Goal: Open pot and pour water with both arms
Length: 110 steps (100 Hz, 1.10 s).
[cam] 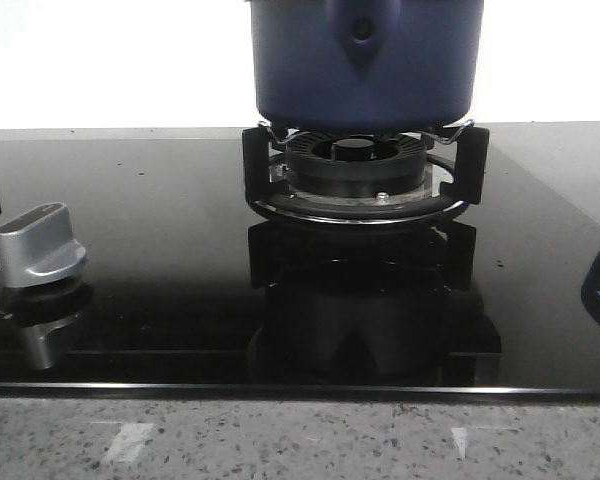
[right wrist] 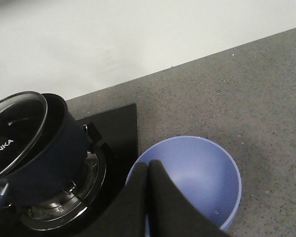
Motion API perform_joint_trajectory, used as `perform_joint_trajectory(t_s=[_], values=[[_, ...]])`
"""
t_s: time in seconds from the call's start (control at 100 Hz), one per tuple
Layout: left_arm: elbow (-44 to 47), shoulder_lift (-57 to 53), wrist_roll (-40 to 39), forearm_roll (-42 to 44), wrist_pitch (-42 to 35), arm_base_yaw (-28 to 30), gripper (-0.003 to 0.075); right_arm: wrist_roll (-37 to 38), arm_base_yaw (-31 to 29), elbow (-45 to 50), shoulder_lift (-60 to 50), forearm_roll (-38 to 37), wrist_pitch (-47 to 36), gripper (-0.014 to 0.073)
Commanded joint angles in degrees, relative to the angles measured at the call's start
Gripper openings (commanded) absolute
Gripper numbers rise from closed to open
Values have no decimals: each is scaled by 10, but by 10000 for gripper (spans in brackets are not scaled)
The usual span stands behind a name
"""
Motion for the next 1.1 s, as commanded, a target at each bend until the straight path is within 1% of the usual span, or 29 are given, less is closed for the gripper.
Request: perform_joint_trajectory(t_s=[0.0,0.14,0.35,0.51,0.68,1.09], values=[[-25,-20,1,-66,22,-5,356,-7,2,-13,7,0,-48,-68],[-29,-12,1,-66,21,-7,356,-7,2,-13,7,0,-51,-68],[-62,-4,1,-66,21,-7,356,-7,2,-13,7,0,-51,-68],[-63,2,1,-66,22,-7,356,-7,2,-13,7,0,-56,-68],[-63,15,1,-66,19,-23,356,-7,2,-13,8,0,-61,-68],[-63,18,1,-55,-20,-23,356,-7,2,-13,8,0,-58,-68]])
